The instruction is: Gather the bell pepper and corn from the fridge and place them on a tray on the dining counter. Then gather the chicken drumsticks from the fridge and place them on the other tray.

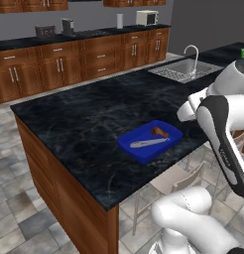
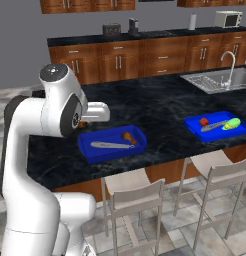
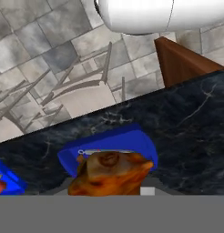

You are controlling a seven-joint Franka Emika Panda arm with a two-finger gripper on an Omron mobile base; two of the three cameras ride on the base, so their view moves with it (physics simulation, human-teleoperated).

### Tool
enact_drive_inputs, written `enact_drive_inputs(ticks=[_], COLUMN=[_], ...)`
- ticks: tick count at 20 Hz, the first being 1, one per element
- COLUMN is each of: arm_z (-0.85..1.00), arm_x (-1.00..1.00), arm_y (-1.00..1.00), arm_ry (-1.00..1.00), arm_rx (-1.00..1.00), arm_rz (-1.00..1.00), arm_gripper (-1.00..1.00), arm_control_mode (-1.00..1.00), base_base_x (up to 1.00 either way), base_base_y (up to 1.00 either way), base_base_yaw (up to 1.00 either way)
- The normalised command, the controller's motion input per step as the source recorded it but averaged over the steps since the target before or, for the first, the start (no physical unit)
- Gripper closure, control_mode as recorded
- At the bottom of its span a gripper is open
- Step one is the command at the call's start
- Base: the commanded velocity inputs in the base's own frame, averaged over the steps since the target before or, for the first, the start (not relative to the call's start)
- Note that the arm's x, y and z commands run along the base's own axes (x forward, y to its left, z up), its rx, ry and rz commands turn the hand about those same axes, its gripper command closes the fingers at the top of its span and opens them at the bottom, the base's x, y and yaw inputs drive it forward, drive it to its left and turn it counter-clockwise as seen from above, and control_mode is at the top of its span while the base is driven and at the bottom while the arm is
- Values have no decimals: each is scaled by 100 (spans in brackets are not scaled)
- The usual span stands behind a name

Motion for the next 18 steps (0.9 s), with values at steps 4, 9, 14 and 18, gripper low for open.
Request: enact_drive_inputs(ticks=[4, 9, 14, 18], arm_z=[-35, -58, -66, -34], arm_x=[8, -1, 0, 0], arm_y=[0, 5, 5, 9], arm_ry=[8, 0, -1, -1], arm_rx=[-2, -16, -25, -18], arm_rz=[31, 36, 21, 1], arm_gripper=[100, 100, 100, 100], arm_control_mode=[-100, -100, -100, -100], base_base_x=[0, 0, 0, 0], base_base_y=[0, 0, 0, 0], base_base_yaw=[0, 0, 0, 0])
